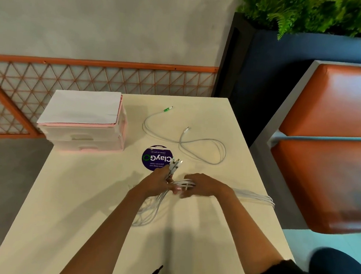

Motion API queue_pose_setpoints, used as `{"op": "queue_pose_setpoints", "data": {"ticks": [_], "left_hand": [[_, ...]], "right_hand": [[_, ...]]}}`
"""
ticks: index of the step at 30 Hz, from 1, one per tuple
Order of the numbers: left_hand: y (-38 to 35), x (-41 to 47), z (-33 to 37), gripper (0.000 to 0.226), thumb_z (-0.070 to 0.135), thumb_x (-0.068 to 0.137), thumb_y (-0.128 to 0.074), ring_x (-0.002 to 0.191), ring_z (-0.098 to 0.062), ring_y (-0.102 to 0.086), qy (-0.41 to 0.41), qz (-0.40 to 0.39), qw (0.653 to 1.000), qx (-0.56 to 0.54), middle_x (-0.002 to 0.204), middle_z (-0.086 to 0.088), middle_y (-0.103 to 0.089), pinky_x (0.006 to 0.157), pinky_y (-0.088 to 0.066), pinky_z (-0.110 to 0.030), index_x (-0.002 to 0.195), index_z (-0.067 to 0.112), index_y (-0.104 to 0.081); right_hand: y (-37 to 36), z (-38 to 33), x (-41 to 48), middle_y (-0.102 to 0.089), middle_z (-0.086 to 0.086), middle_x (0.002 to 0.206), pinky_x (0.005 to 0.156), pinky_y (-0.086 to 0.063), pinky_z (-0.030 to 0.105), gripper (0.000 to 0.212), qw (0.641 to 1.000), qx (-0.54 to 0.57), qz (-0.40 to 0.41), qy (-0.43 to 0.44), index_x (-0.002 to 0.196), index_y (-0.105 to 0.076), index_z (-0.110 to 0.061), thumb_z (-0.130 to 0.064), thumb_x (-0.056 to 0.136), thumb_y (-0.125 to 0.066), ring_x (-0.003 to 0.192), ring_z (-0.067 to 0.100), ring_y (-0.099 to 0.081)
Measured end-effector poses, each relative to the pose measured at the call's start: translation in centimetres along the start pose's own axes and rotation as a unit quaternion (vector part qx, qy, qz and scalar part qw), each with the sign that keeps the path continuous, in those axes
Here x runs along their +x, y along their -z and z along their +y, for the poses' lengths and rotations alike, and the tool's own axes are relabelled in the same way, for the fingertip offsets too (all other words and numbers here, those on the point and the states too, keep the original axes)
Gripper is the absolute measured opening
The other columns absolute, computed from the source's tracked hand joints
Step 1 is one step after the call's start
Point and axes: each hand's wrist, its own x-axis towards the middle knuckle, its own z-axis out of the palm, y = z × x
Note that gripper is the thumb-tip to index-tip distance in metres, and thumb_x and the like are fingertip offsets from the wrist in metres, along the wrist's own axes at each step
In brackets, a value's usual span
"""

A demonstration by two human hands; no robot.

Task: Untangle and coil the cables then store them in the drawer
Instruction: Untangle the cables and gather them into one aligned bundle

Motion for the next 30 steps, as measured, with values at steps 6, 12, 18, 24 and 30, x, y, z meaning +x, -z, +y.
{"op": "queue_pose_setpoints", "data": {"ticks": [6,12,18,24,30], "left_hand": [[5.4,-2.1,-0.2,0.045,0.052,0.086,-0.061,0.096,-0.012,-0.063,0.023,0.177,0.983,-0.036,0.078,0.019,-0.066,0.089,-0.045,-0.032,0.109,0.014,-0.063],[10.7,-5.9,-1.9,0.044,0.047,0.099,-0.035,0.038,-0.003,-0.021,0.001,0.39,0.876,-0.283,0.046,0.01,-0.027,0.038,-0.018,-0.017,0.064,0.021,-0.031],[14.6,-9.6,-5.0,0.044,0.054,0.098,-0.035,0.038,-0.005,-0.021,0.008,0.551,0.664,-0.505,0.046,0.012,-0.024,0.037,-0.016,-0.016,0.068,0.023,-0.027],[13.6,-9.0,-5.3,0.047,0.058,0.096,-0.035,0.037,-0.005,-0.021,0.033,0.553,0.649,-0.521,0.045,0.012,-0.023,0.037,-0.017,-0.015,0.068,0.021,-0.026],[13.4,-7.8,-5.3,0.046,0.053,0.097,-0.037,0.048,-0.012,-0.01,0.021,0.543,0.669,-0.508,0.044,0.013,-0.021,0.039,-0.014,-0.016,0.066,0.022,-0.026]], "right_hand": [[-0.2,3.2,-0.6,-0.055,-0.003,0.072,0.07,-0.037,0.028,0.041,0.998,-0.027,-0.013,-0.061,0.06,-0.045,-0.027,-0.055,0.088,-0.054,0.078,0.021,-0.054],[-1.4,5.9,-0.6,-0.058,-0.015,0.045,0.081,-0.045,0.029,0.046,0.986,-0.038,0.045,-0.158,0.056,-0.056,-0.023,-0.065,0.07,-0.07,0.079,0.015,-0.061],[-2.1,6.9,0.6,-0.056,-0.014,0.041,0.088,-0.047,0.03,0.041,0.981,-0.028,0.03,-0.191,0.059,-0.056,-0.021,-0.056,0.07,-0.075,0.081,0.014,-0.061],[1.3,4.1,2.1,-0.061,-0.003,0.096,0.077,-0.045,0.024,0.072,0.97,-0.103,-0.13,-0.176,0.101,-0.063,-0.017,-0.062,0.049,-0.084,0.09,0.015,-0.058],[4.1,-0.9,7.4,-0.059,0.001,0.101,0.069,-0.038,0.021,0.033,0.992,0.02,0.07,-0.102,0.093,-0.055,-0.016,-0.044,0.081,-0.07,0.098,0.019,-0.056]]}}
